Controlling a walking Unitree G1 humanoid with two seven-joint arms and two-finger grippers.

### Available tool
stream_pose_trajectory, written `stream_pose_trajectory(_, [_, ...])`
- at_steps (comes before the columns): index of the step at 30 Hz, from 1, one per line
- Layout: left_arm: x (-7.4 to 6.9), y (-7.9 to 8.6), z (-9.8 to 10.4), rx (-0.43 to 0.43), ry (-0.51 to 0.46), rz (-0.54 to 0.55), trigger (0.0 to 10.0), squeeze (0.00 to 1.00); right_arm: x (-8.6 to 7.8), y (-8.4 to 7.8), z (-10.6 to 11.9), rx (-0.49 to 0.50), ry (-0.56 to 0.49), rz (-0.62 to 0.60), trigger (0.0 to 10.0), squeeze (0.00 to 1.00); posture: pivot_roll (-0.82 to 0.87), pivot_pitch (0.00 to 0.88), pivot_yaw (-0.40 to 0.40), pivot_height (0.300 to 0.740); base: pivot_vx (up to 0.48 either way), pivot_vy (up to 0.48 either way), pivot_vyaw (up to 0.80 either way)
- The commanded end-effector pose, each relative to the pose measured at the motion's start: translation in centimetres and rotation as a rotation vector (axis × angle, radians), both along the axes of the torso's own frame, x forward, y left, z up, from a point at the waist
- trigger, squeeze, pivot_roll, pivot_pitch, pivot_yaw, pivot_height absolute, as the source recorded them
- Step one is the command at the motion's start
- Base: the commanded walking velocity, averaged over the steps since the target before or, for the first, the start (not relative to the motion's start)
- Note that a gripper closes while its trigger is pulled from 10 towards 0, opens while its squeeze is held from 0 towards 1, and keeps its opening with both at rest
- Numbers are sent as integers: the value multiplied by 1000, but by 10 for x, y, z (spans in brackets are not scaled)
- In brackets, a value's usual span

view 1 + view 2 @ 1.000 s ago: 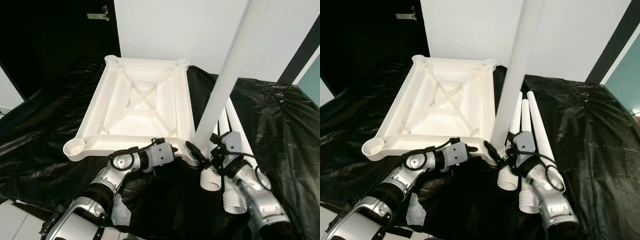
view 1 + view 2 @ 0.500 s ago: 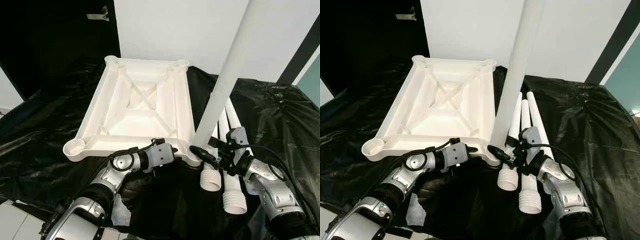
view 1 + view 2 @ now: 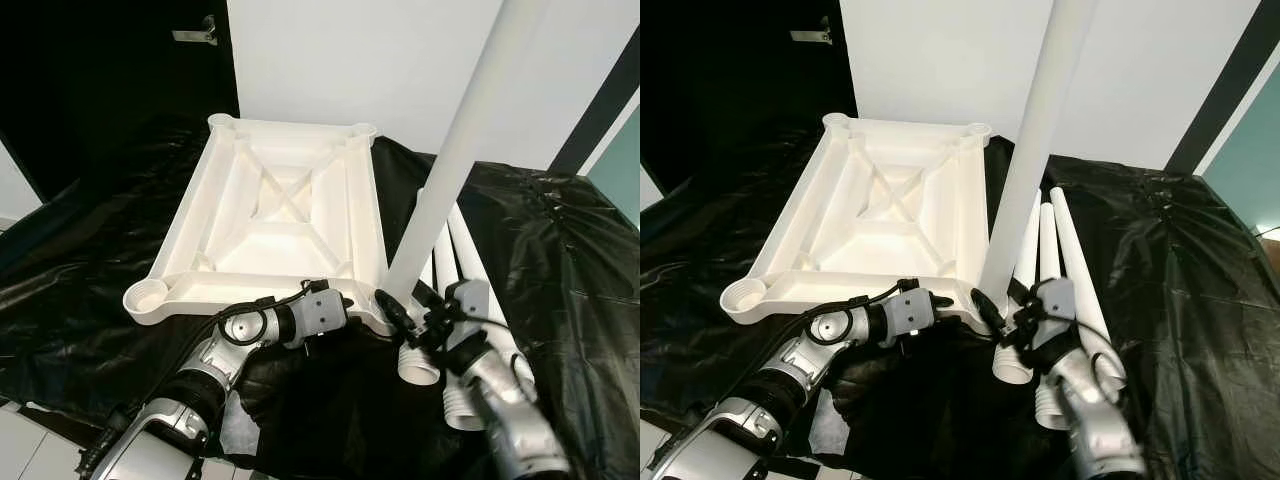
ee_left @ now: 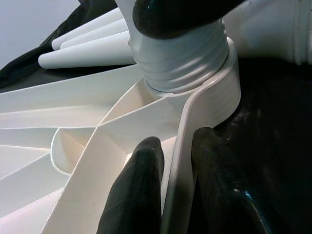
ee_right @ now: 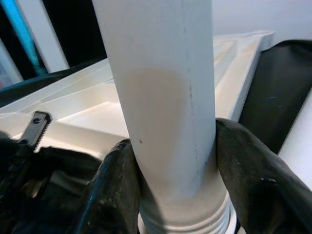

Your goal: Building children table

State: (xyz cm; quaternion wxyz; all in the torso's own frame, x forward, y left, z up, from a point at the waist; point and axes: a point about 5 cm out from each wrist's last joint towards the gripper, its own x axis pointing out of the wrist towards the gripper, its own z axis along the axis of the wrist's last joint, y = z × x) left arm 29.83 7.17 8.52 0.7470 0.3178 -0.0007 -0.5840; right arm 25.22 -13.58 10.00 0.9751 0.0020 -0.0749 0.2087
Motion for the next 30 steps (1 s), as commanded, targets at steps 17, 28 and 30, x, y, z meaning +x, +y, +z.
stream_pose_trajectory(17, [-18, 6, -31, 92, 112, -14, 10000, 0, 22, -25, 7, -200, 31, 141, 10000, 0, 286, 0, -108, 740, 0, 0, 0])
stream_pose_trajectory(28, [-19, 0, -30, 90, 113, -42, 10000, 0, 19, -28, 3, -193, 124, 302, 0, 0, 275, 0, -94, 740, 0, 0, 0])
stream_pose_trajectory(30, [-18, 3, -29, 98, 112, -40, 10000, 0, 20, -25, 5, -145, 123, 270, 0, 0, 272, 0, -88, 740, 0, 0, 0])
